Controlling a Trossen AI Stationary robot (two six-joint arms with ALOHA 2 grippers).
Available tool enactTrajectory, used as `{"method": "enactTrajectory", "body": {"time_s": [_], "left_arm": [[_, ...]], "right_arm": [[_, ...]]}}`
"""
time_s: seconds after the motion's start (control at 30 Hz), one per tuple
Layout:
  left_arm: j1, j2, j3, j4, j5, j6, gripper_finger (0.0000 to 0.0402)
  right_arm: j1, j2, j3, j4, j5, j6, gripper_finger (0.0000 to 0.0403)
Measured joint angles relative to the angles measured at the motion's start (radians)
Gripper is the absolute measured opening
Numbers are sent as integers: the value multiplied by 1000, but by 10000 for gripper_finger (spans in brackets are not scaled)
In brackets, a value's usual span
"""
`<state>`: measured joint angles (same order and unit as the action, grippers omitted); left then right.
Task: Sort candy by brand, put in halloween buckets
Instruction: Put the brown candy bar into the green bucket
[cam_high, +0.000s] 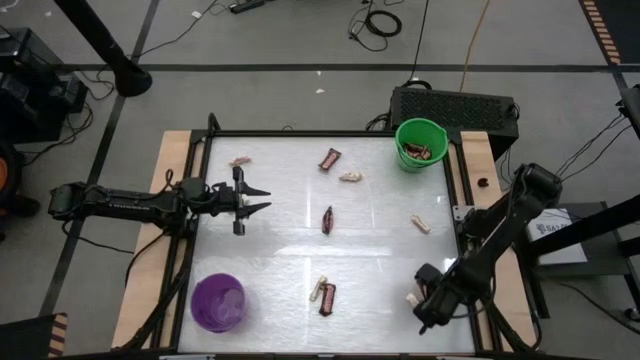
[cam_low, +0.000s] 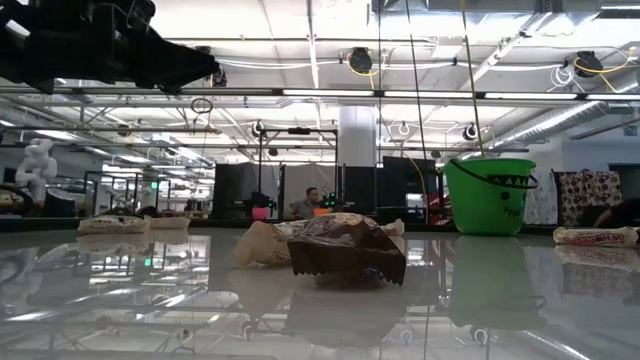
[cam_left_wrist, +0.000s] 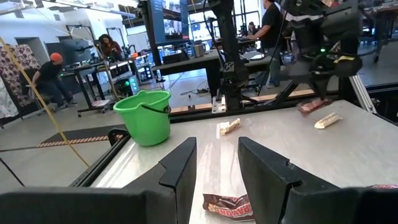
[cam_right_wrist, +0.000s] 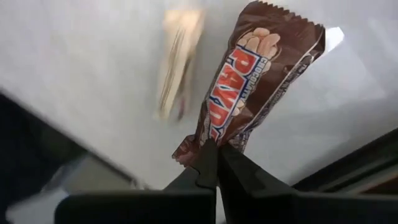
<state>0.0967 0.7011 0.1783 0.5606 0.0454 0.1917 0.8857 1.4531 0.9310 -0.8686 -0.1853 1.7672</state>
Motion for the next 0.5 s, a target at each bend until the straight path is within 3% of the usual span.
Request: {"method": "enactTrajectory", "body": {"time_s": [0.1, 0.23, 0.5], "left_arm": [[0, 0, 0, 0, 0, 0, 128], [0, 0, 0, 0, 0, 0, 128], [0, 0, 0, 0, 0, 0, 128]], "right_arm": [[-38, -32, 0, -82, 122, -16, 1], [-112, -78, 0, -155, 363, -81, 1], [-332, -184, 0, -339, 755, -186, 0]]}}
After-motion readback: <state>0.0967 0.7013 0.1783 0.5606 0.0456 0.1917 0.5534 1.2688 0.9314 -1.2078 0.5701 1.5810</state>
